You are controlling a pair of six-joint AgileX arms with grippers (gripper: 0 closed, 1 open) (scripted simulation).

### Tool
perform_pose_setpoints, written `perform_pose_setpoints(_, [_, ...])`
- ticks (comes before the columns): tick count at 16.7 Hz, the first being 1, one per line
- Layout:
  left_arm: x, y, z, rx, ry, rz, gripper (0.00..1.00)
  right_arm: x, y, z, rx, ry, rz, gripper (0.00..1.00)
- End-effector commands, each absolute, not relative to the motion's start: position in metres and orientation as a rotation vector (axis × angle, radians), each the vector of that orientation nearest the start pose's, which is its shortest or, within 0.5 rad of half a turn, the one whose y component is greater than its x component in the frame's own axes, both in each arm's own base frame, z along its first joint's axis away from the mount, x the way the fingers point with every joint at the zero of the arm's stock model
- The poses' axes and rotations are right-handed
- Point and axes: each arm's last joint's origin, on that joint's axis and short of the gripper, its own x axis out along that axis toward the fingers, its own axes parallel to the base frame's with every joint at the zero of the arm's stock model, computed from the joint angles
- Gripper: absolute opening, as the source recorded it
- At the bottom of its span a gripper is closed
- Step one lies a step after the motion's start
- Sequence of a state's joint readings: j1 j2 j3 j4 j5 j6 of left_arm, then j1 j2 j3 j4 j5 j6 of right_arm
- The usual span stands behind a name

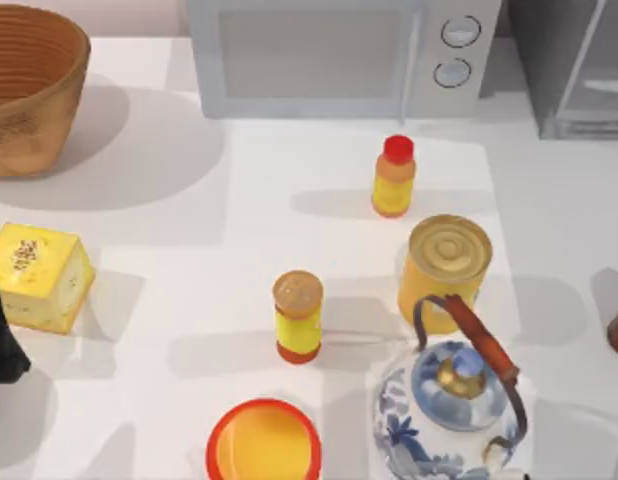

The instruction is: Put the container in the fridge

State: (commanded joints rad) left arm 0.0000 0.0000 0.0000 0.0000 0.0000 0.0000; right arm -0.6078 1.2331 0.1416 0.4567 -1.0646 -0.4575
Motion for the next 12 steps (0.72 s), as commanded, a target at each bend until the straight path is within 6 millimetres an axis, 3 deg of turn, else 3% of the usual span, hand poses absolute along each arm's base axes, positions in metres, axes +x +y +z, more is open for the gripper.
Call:
perform_pose_setpoints(6, [0.106, -0.001, 0.160, 0.000, 0.000, 0.000, 1.00, 0.166, -0.100, 0.076, 0.015, 0.160, 0.741, 1.00])
perform_pose_setpoints(12, [0.106, -0.001, 0.160, 0.000, 0.000, 0.000, 1.00, 0.170, -0.106, 0.070, -0.036, 0.096, 0.775, 1.00])
